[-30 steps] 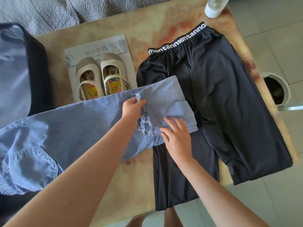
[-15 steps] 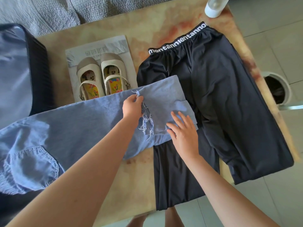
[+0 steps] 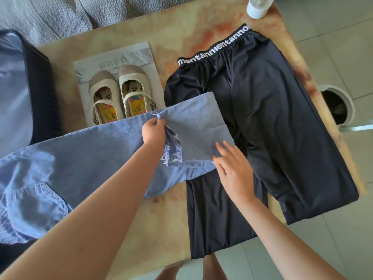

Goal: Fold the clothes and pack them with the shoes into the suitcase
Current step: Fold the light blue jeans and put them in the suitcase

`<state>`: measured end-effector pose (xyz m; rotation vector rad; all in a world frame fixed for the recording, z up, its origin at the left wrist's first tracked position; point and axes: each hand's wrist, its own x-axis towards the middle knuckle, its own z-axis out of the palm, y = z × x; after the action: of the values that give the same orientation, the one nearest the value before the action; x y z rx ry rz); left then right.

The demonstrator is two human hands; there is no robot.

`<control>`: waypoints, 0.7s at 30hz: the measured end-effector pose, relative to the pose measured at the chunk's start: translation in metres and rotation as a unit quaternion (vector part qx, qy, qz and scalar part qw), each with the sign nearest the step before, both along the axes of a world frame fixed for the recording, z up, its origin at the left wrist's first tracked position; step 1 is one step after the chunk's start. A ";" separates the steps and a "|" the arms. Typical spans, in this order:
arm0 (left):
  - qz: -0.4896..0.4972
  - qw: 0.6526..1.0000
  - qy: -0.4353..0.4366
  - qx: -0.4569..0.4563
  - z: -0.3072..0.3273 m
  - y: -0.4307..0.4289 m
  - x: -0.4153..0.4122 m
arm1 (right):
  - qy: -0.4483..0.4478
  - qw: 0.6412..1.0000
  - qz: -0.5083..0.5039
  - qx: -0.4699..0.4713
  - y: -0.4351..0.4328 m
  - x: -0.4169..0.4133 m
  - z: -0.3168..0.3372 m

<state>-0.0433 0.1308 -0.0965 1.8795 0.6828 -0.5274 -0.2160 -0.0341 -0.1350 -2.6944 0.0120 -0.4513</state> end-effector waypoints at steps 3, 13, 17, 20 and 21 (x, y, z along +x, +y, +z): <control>-0.055 0.997 0.006 0.046 0.002 0.001 -0.005 | 0.072 0.997 0.013 0.018 0.006 -0.002 -0.009; -0.335 0.887 -0.229 0.221 0.015 -0.033 0.012 | 0.145 0.917 -0.264 0.262 -0.035 0.001 0.014; -0.408 0.872 -0.200 0.180 0.018 -0.061 0.027 | 0.209 0.948 -0.209 0.118 -0.052 0.003 0.003; -0.407 0.884 -0.160 0.166 0.019 -0.080 0.037 | 0.205 0.961 -0.153 0.102 -0.057 0.000 -0.003; -0.402 0.888 -0.149 0.165 0.018 -0.084 0.040 | 0.197 0.963 -0.150 0.105 -0.058 -0.001 -0.004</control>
<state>-0.0036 0.0465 -0.0784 2.4797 -0.2732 -0.6359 -0.2172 -0.0921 -0.1388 -2.5298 0.5540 0.0123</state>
